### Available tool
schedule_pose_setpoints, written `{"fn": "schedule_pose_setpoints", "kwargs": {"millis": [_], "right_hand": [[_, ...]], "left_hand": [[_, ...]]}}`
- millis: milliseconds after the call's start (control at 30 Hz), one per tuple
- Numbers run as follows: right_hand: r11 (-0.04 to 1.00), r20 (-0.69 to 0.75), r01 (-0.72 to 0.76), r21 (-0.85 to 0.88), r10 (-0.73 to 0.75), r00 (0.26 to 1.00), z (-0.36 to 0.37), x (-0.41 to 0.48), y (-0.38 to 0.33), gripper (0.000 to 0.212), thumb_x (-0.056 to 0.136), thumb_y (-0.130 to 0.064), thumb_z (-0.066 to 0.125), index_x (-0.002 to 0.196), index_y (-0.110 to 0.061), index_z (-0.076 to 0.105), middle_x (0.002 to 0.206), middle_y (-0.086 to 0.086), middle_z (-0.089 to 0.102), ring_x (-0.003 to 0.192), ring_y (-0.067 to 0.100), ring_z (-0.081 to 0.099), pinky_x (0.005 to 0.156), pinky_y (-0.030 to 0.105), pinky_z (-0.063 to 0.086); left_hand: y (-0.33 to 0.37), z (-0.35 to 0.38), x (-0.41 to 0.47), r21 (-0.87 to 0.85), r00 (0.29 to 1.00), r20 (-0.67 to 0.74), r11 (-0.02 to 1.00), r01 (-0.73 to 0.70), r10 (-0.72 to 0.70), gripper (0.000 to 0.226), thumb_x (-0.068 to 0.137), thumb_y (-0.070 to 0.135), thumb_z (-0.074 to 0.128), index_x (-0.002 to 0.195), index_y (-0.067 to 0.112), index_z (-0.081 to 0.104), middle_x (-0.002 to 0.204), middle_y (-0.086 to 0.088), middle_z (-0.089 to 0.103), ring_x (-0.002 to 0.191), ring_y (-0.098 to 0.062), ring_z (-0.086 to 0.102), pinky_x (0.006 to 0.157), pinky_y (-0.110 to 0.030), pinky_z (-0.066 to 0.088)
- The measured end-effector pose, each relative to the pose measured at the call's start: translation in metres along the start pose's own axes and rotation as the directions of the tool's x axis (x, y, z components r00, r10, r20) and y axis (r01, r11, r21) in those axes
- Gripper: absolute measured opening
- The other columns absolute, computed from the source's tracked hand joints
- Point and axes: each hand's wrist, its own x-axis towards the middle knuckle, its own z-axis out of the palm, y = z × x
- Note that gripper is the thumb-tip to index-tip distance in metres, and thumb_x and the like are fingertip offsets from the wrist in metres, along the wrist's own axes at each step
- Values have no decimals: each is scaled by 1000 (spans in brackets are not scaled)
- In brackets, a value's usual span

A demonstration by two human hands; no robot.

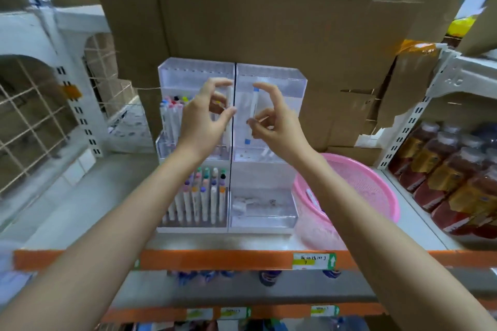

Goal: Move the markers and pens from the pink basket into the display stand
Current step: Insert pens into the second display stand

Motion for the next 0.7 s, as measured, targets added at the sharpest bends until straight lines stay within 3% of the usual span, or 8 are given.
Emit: {"fn": "schedule_pose_setpoints", "kwargs": {"millis": [233, 367, 467, 700], "right_hand": [[998, -88, 57, -7, -57, 994, 52, 35, -17, 57, 89, -5, 63, 136, -25, 40, 69, 11, 65, 68, 25, 66, 76, 44, 55], [997, -145, 67, -23, -70, 987, 71, 45, -23, 53, 87, -8, 66, 134, -23, 45, 73, 11, 63, 68, 21, 63, 69, 34, 55], [998, -180, 59, -14, -61, 982, 84, 49, -24, 53, 86, -3, 65, 133, -22, 48, 76, 10, 59, 64, 17, 58, 60, 20, 47], [999, -257, 38, -33, -45, 965, 99, 51, -21, 52, 85, -3, 67, 129, -22, 49, 81, 0, 55, 68, 17, 62, 58, 16, 47]], "left_hand": [[-28, -44, 20, -62, 1000, -7, 998, 12, -13, 36, 83, 16, 73, 113, 24, 54, 84, 16, 56, 78, -3, 63, 74, -38, 58], [-40, -54, 34, -67, 999, 3, 997, -46, 46, 33, 83, 17, 73, 110, 18, 54, 85, 17, 56, 79, -1, 62, 73, -24, 55], [-50, -56, 41, -73, 998, 22, 996, -55, 57, 29, 84, 15, 72, 108, 15, 55, 85, 15, 56, 80, 1, 62, 70, -12, 51], [-72, -53, 47, -101, 993, 102, 994, -45, 55, 27, 84, 15, 72, 102, 18, 53, 86, 10, 59, 78, 0, 63, 69, -15, 54]]}}
